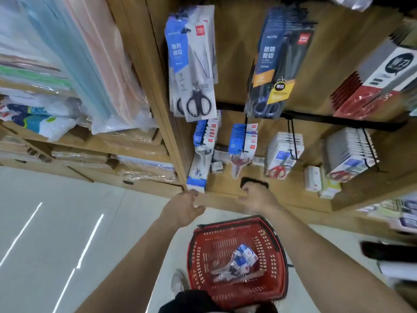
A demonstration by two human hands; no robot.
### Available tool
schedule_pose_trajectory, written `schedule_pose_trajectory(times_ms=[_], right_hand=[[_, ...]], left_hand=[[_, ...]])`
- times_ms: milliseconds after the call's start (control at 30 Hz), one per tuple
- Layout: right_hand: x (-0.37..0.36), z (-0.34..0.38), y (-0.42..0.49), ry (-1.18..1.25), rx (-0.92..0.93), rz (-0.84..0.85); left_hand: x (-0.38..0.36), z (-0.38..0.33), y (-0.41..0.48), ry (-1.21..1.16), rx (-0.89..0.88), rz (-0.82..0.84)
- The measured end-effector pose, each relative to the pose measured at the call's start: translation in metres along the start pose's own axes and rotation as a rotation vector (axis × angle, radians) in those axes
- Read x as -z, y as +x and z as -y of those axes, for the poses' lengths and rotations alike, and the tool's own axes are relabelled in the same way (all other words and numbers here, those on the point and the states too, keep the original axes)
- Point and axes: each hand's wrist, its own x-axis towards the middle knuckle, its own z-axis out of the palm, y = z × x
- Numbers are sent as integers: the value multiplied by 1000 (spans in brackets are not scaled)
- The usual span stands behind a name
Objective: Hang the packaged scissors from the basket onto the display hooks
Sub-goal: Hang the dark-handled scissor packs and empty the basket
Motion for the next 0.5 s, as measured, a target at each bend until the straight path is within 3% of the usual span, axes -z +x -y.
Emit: schedule_pose_trajectory(times_ms=[333,500], right_hand=[[-138,-150,5,44,-303,206],[-254,-222,65,108,-319,257]], left_hand=[[-159,50,59,60,60,366],[-273,97,115,75,132,336]])
